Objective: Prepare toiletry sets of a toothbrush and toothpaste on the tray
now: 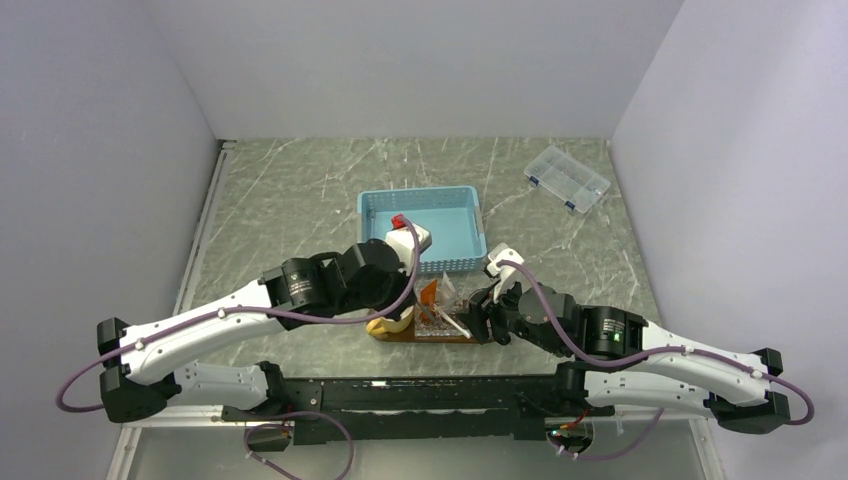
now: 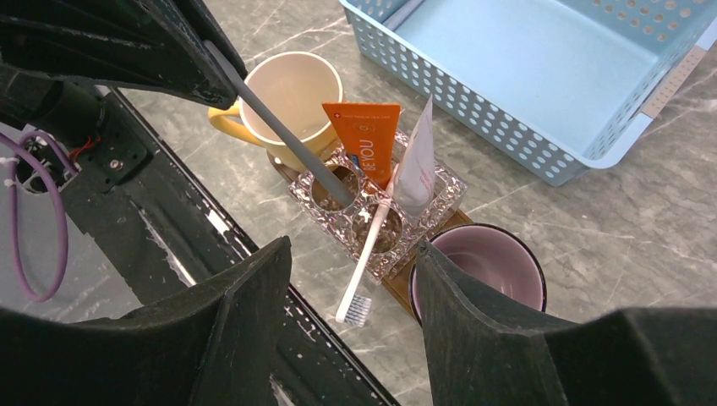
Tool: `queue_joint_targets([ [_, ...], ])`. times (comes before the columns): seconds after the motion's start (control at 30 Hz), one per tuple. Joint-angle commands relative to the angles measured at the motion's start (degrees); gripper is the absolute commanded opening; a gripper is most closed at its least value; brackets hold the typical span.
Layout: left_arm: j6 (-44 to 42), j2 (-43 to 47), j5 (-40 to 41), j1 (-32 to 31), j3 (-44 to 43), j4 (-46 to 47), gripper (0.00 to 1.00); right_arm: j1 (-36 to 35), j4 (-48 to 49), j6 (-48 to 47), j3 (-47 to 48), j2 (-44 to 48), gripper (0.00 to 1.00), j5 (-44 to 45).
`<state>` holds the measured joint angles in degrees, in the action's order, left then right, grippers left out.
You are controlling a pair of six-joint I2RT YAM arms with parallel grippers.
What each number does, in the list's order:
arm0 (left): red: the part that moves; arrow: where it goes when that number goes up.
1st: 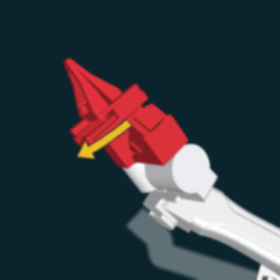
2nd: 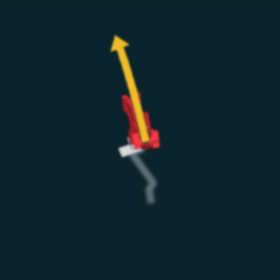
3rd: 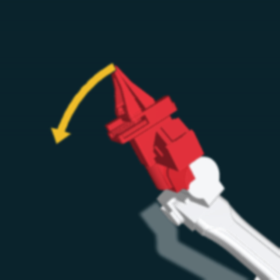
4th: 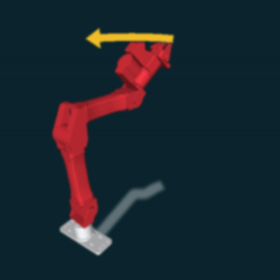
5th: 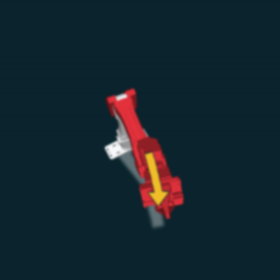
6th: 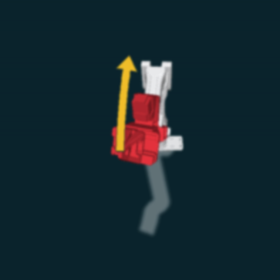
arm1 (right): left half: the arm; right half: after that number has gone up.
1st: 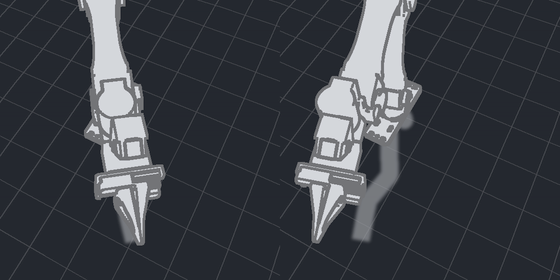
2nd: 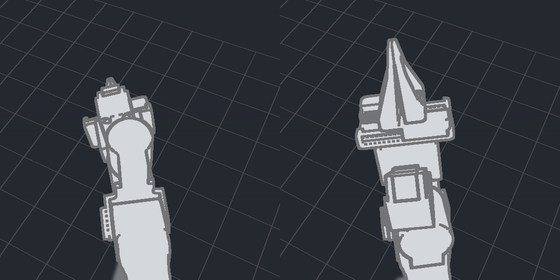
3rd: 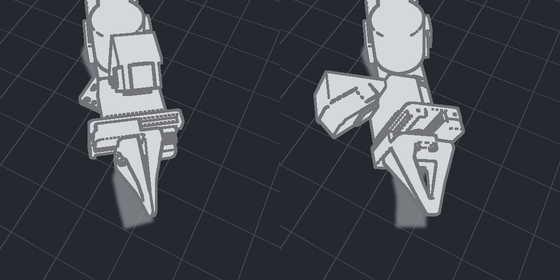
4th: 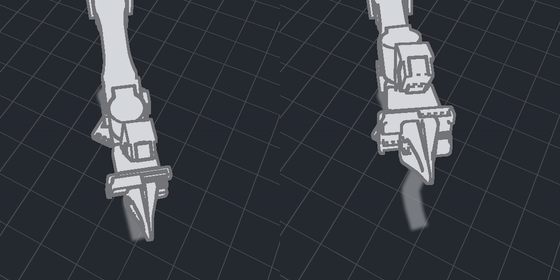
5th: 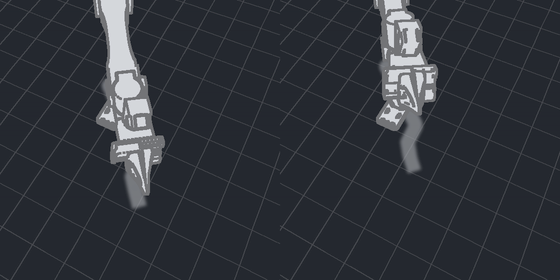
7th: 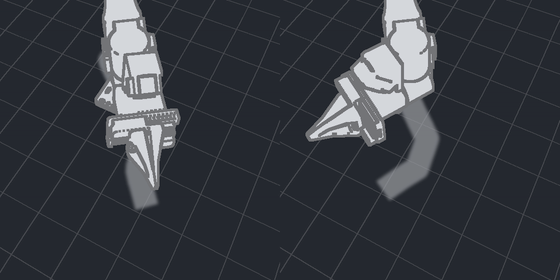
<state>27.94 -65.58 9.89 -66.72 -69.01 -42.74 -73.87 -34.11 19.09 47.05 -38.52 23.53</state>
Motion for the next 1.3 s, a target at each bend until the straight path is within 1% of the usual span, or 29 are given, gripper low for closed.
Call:
queue_joint_targets([
  [0.0, 0.2, -0.4, -0.3, -0.6, 1.1, 3.2, 0.00, -0.2, 2.0, 0.9, -0.2, 0.8, 0.59, 0.8],
  [0.33, 0.2, -1.1, 1.3, -1.0, 2.7, 4.9, 0.00, -0.2, 1.7, 1.8, -1.0, 2.4, 0.58, 0.9],
  [0.7, -0.2, -3.4, 2.3, -1.1, 3.2, 5.9, 0.00, -0.2, 1.7, 2.2, -1.3, 2.5, 0.59, 0.7],
  [1.27, -0.5, -4.3, 5.4, -1.3, 4.6, 7.9, 0.00, -0.2, 2.7, 2.0, -2.0, 1.8, 0.59, 0.2],
])
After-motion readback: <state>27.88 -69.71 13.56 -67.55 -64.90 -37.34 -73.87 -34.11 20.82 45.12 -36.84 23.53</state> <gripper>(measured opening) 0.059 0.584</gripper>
